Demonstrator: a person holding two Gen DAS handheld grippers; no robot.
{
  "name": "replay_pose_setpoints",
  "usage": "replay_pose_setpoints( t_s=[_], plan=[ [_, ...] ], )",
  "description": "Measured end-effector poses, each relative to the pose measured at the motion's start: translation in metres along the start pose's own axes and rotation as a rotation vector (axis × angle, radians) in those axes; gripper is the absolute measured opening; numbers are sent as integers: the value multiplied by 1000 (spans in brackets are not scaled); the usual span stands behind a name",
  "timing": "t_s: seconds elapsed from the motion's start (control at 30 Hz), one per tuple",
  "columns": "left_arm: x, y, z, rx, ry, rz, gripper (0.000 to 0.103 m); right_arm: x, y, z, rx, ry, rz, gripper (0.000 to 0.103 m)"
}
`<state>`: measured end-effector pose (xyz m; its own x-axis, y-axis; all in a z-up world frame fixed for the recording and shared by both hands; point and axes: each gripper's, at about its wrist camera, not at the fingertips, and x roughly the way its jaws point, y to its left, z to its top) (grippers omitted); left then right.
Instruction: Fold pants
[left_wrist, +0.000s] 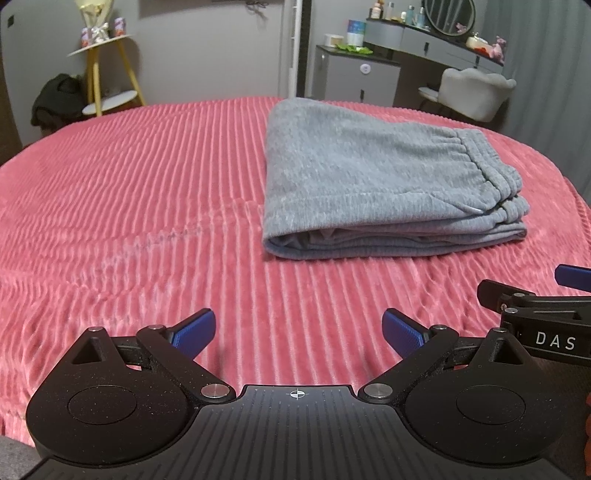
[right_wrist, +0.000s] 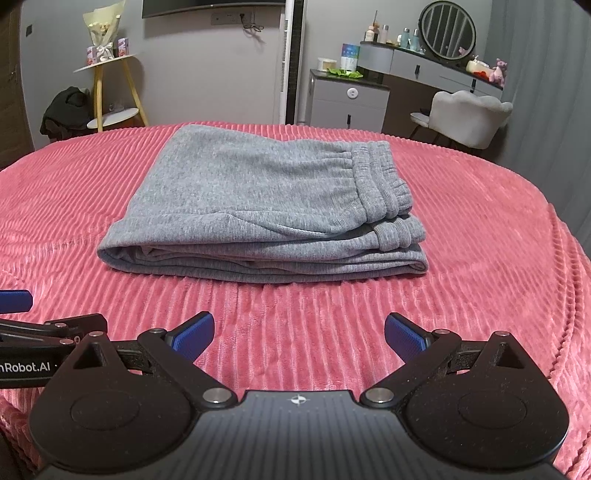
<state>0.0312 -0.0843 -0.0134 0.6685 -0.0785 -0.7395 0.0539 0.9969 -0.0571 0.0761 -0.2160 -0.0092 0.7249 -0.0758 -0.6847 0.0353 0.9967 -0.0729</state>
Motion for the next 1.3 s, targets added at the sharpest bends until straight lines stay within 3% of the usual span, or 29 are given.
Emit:
replay_pose_setpoints(
  t_s=[1.3],
  plan=[
    [4, 3, -1, -20, 27, -4, 101, 3, -3, -1, -1, 6, 0, 99]
  ],
)
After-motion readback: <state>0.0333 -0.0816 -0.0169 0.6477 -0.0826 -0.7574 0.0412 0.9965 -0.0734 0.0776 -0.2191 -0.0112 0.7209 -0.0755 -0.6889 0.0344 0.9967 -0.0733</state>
